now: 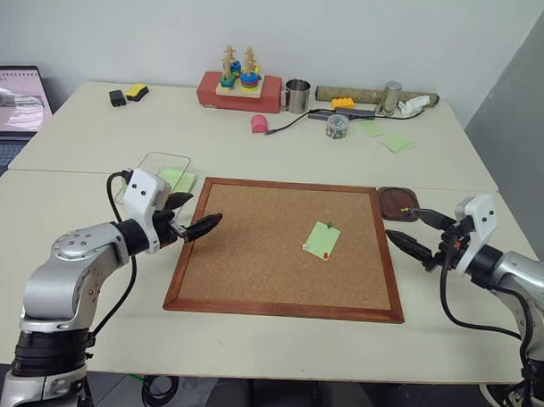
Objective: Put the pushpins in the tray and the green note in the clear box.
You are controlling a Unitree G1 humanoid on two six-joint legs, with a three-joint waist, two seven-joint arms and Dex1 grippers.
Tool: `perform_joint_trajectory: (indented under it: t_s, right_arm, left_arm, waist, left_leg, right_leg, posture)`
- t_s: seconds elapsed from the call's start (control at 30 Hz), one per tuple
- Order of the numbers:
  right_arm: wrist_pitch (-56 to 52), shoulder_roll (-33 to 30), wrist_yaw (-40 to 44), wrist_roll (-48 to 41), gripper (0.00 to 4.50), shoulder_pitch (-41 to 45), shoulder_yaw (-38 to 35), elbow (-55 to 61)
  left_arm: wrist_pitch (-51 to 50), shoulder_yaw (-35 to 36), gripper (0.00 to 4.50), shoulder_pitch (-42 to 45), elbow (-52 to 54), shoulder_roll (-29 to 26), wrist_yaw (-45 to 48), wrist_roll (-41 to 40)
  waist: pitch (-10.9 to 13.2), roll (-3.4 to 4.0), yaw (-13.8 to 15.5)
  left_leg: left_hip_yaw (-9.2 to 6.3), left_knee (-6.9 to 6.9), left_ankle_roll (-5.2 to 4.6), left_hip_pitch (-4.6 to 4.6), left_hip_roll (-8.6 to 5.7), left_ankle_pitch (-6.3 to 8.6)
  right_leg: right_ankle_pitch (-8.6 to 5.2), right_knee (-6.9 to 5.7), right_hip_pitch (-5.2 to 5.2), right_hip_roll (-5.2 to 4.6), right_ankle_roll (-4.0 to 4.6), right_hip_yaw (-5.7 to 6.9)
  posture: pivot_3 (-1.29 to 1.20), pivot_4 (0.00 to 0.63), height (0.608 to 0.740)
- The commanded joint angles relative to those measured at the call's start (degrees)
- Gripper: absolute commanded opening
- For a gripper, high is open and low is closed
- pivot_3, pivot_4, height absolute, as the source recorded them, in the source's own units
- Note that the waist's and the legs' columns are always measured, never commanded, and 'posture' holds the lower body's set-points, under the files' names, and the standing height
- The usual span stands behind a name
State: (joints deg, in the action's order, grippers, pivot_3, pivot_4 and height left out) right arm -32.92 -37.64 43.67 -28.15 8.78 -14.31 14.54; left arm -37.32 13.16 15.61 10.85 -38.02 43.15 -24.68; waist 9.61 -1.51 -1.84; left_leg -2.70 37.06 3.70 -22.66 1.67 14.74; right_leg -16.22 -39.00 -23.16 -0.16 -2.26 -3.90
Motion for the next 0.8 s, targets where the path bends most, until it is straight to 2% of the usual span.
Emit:
perform_joint_trajectory:
  t_s: [0.03, 0.17, 0.43, 0.8]
  right_arm:
    - [0.87, -0.5, -0.28, -0.12, 4.5, 1.42, 0.56, 2.4]
    - [1.43, 0.1, -0.67, 0.6, 4.5, 2.31, 2.64, 2.35]
    - [3.0, 3.76, -3.54, 2.88, 4.5, 5.46, 7.41, 1.34]
    - [9.04, 12.45, -7.47, 8.71, 4.5, 10.87, 14.34, -6.86]
  left_arm:
    - [0.7, -0.4, 4.46, 0.9, 0.95, 0.08, 0.35, -1.12]
    - [1.76, -1.59, 4.46, 1.18, 1.02, 0.64, 1.37, -1.36]
    - [4.34, -5.61, 2.89, 3.76, -0.04, 4.02, 1.72, -0.67]
    - [10.5, -16.19, 0.89, 5.37, -7.53, 8.28, 0.25, 7.44]
  waist:
    - [0.0, 0.0, 0.0]
    - [0.0, 0.0, -0.01]
    - [0.0, 0.0, 0.01]
    - [-0.01, 0.01, -0.01]
  left_leg:
    - [-0.01, 0.0, 0.0, 0.0, 0.0, 0.0]
    - [-0.01, 0.0, 0.0, 0.01, 0.0, 0.0]
    - [-0.02, 0.02, 0.0, 0.0, 0.0, 0.0]
    - [-0.03, 0.02, 0.01, 0.0, -0.01, -0.01]
  right_leg:
    - [0.0, 0.0, 0.0, 0.0, 0.0, 0.0]
    - [0.0, -0.01, 0.0, 0.0, 0.0, 0.01]
    - [0.0, -0.02, 0.0, 0.0, 0.0, 0.01]
    - [0.02, -0.03, -0.01, 0.0, 0.02, 0.03]
  posture:
    - [0.0, 0.15, 0.74]
    - [0.0, 0.15, 0.74]
    - [0.0, 0.15, 0.74]
    - [0.0, 0.15, 0.74]
